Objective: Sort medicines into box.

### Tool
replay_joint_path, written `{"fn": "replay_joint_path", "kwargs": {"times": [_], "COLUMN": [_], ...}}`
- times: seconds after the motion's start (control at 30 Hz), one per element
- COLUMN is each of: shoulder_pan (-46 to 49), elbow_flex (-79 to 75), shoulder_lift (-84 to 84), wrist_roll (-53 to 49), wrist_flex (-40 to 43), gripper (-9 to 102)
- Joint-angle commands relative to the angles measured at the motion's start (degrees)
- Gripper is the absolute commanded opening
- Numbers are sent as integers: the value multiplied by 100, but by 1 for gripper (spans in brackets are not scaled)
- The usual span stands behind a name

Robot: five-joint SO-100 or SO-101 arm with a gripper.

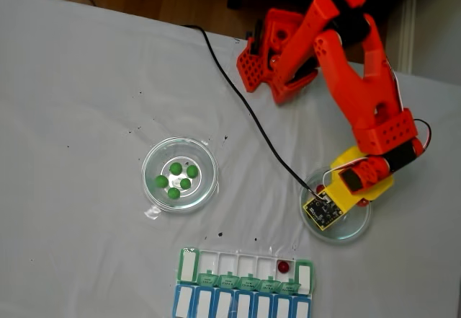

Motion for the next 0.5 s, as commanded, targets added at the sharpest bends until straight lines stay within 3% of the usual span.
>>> {"fn": "replay_joint_path", "kwargs": {"times": [0.0, 0.47], "shoulder_pan": [-149, -272], "elbow_flex": [-53, -114], "shoulder_lift": [290, 272], "wrist_roll": [62, 686], "wrist_flex": [-18, 141], "gripper": [8, 10]}}
